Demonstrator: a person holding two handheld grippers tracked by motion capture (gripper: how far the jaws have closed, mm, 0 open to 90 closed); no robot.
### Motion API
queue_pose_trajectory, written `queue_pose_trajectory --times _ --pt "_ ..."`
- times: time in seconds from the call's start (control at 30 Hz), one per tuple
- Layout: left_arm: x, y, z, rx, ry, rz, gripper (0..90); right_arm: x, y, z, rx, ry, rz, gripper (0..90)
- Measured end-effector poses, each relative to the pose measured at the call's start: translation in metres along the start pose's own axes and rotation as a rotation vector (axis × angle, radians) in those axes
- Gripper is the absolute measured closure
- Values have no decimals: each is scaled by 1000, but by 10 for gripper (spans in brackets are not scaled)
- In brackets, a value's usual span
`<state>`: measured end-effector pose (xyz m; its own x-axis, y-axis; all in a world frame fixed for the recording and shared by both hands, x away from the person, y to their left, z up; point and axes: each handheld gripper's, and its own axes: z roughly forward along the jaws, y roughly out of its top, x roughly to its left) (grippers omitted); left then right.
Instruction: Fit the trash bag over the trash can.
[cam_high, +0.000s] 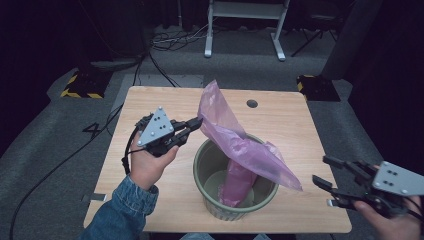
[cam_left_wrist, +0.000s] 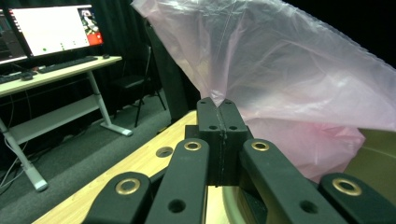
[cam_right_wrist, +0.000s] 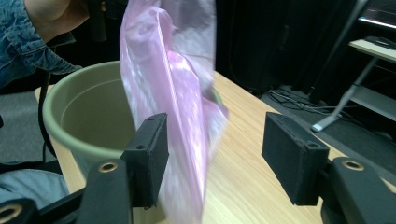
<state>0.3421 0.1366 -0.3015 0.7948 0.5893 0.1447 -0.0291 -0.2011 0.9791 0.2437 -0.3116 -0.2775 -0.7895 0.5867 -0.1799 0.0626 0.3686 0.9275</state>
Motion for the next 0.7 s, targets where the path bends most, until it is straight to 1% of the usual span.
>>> queue_pose_trajectory --times 0.07,0.13,0.2,0.23,0.27,0.33,0.4,0.5,0.6,0.7 --pt "-2 0 3 5 1 -7 900 2 5 16 6 30 -9 414" --pt "-2 -1 8 17 7 -20 900 4 9 30 -1 57 -19 424" --pt "-2 -1 15 37 8 -36 900 7 12 42 -5 81 -20 428" --pt "-2 -1 19 49 11 -37 900 7 13 47 -5 91 -21 432" --pt "-2 -1 24 56 11 -40 900 8 14 52 -4 101 -21 435" --pt "-2 -1 31 66 16 -59 900 9 16 61 -3 118 -21 435" --pt "-1 -2 36 71 20 -75 900 11 18 69 -4 132 -24 436" --pt "1 -3 39 65 27 -103 900 16 22 77 -12 151 -37 437" --pt "0 -3 41 66 30 -105 900 22 25 83 -19 172 -48 443" --pt "-1 -2 41 66 30 -101 900 29 28 88 -32 195 -66 475"
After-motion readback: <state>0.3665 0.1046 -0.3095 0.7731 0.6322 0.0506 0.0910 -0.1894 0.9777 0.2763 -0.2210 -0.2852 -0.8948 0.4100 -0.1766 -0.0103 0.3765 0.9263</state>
